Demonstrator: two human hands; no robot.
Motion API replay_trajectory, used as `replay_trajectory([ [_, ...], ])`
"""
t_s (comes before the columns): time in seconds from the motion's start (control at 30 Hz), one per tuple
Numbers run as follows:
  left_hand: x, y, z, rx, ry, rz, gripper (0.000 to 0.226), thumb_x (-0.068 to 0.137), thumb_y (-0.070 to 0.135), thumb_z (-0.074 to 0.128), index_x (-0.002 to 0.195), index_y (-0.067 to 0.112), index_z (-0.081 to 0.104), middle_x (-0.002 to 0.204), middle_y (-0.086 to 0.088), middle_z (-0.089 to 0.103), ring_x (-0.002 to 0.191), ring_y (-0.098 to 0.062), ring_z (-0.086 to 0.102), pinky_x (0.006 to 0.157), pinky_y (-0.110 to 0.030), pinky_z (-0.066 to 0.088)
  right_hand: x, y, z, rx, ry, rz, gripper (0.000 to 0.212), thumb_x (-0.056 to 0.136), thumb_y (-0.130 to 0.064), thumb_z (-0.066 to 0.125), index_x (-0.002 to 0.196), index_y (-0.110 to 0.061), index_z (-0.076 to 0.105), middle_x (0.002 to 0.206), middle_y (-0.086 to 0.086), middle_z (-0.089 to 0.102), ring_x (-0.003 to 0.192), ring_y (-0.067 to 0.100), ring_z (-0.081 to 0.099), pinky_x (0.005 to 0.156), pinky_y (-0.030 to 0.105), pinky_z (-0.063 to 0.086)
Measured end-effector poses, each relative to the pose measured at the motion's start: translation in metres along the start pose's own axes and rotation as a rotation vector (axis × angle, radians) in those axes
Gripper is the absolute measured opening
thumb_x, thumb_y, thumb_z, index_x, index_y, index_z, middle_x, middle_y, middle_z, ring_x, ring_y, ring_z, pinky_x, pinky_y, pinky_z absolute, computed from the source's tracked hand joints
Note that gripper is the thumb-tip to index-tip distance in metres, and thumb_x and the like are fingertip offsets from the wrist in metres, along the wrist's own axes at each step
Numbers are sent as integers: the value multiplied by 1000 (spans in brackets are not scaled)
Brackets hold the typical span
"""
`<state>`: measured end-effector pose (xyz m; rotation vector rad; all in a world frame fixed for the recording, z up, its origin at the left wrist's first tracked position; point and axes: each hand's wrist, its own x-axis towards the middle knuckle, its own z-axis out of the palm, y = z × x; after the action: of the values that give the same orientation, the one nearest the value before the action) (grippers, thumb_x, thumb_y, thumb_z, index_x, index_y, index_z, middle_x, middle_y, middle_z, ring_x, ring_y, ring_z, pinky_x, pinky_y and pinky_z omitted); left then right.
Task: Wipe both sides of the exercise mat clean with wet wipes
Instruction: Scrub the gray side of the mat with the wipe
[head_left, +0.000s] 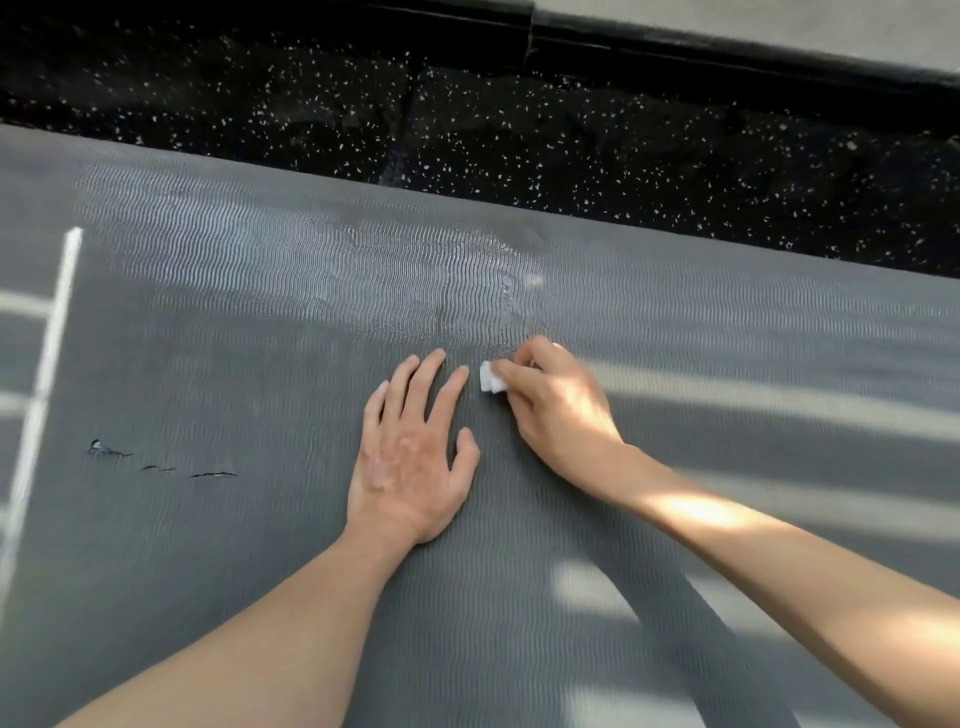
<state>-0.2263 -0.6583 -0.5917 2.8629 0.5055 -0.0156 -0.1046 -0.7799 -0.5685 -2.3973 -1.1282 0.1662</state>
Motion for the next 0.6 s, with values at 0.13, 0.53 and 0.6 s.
replay_trajectory([
  [0.13, 1, 0, -1, -5, 1, 0, 61, 90, 39, 33, 146, 17, 41, 156, -8, 34, 145, -26, 26, 118, -45, 19, 61, 16, -12, -30, 40, 38, 29, 92, -19, 45, 94, -11, 72, 89, 12, 57, 81, 29, 53, 62, 33, 42],
  [0.53, 1, 0, 1, -16, 23, 2, 60, 90, 39, 34, 146, 17, 41, 155, -8, 34, 145, -26, 26, 118, -45, 18, 126, 44, -18, -169, 47, 259, 22, 96, -13, 48, 98, -11, 70, 105, 10, 53, 98, 27, 52, 67, 29, 33],
  [0.6, 0, 0, 2, -17, 30, 4, 60, 90, 38, 34, 146, 17, 41, 155, -8, 34, 145, -26, 26, 118, -45, 18, 111, 43, -13, -154, 29, 200, 25, 98, -15, 46, 105, -6, 68, 106, 12, 53, 96, 27, 53, 71, 30, 38],
])
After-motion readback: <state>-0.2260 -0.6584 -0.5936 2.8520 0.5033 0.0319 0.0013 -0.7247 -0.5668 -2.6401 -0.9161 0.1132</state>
